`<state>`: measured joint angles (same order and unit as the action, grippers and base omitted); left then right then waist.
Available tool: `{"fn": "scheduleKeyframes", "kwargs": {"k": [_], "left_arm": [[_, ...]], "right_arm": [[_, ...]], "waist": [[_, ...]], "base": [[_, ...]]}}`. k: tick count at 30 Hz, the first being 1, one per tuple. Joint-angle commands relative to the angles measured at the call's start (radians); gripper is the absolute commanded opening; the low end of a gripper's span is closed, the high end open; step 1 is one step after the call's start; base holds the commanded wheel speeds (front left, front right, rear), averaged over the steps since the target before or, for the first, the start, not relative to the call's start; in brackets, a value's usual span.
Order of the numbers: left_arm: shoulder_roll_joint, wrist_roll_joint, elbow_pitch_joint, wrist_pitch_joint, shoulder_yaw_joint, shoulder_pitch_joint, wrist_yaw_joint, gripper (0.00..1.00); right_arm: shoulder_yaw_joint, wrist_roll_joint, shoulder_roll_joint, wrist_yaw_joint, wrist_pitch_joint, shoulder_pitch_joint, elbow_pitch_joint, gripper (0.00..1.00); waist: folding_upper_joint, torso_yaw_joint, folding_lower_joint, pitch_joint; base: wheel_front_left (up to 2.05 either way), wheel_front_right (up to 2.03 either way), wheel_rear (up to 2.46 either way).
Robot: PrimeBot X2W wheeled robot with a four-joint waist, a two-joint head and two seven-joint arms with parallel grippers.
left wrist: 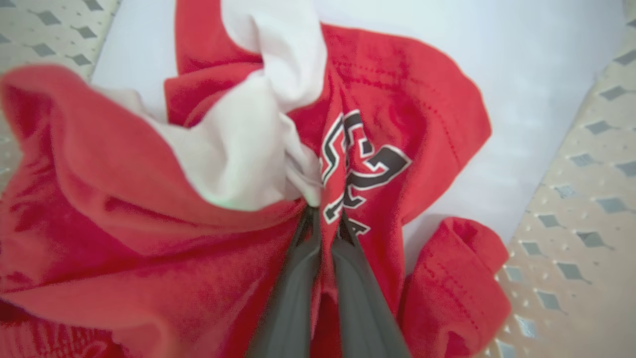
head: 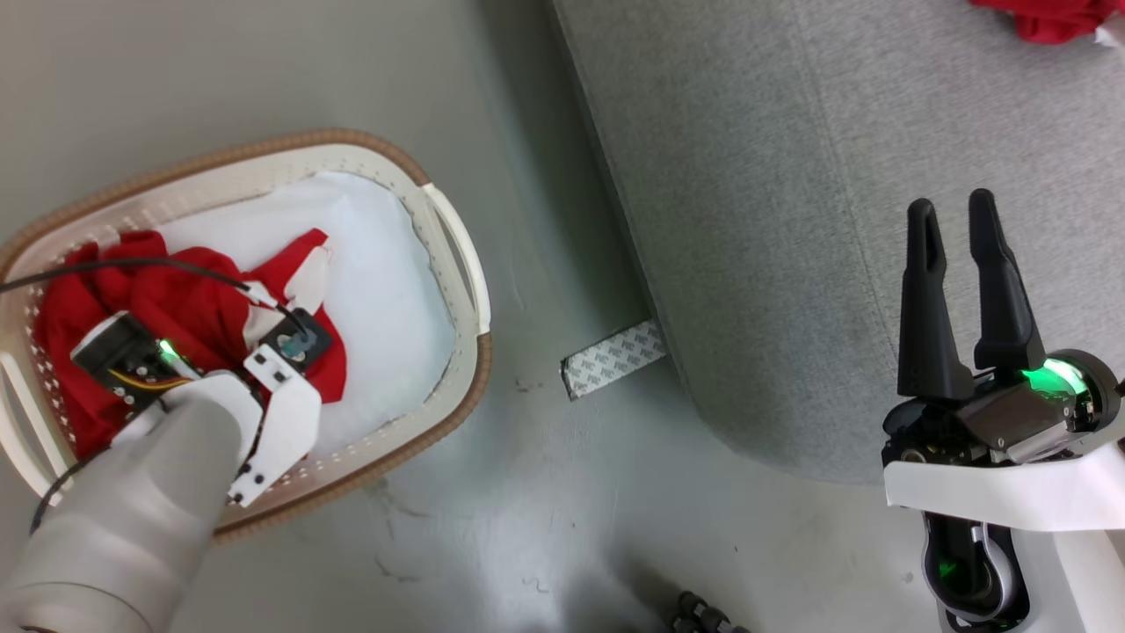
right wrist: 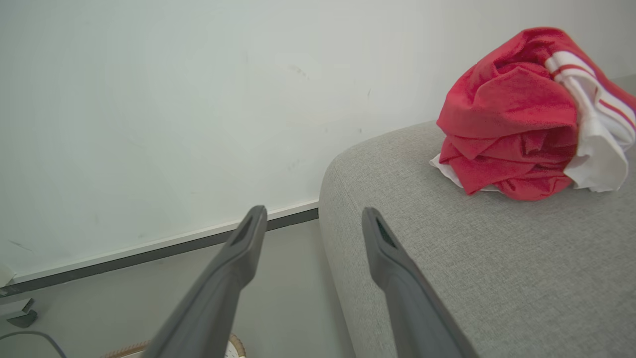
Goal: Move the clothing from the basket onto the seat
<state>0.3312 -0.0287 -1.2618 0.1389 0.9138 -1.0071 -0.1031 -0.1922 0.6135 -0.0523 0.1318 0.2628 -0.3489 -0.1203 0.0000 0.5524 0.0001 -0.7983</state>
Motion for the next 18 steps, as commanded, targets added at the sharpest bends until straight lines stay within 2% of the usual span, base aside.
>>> {"fn": "scheduleKeyframes", "kwargs": {"k": [1, 5, 18], "left_arm": [[-0.005, -0.019, -0.005, -0.018, -0.002, 0.012, 0.005, 0.0], [-0.026, -0.043, -0.003, -0.077, -0.012, 0.037, -0.004, 0.0], [-0.227, -0.216, 0.01, -0.282, -0.088, 0.159, -0.024, 0.0]], "right_arm": [[0.002, -0.003, 0.003, -0.002, 0.003, -0.017, 0.01, 1.0], [0.019, -0.039, 0.002, -0.002, 0.003, -0.023, 0.021, 1.0], [0.074, -0.186, 0.001, -0.002, 0.002, 0.042, 0.099, 1.0]], "waist": [[0.0, -0.003, -0.0001, 0.018], [0.0, -0.043, -0.0001, 0.087], [0.0, -0.233, -0.0001, 0.42]], "base": [[0.0, 0.0, 0.0], [0.0, 0.0, 0.0], [0.0, 0.0, 0.0]]}}
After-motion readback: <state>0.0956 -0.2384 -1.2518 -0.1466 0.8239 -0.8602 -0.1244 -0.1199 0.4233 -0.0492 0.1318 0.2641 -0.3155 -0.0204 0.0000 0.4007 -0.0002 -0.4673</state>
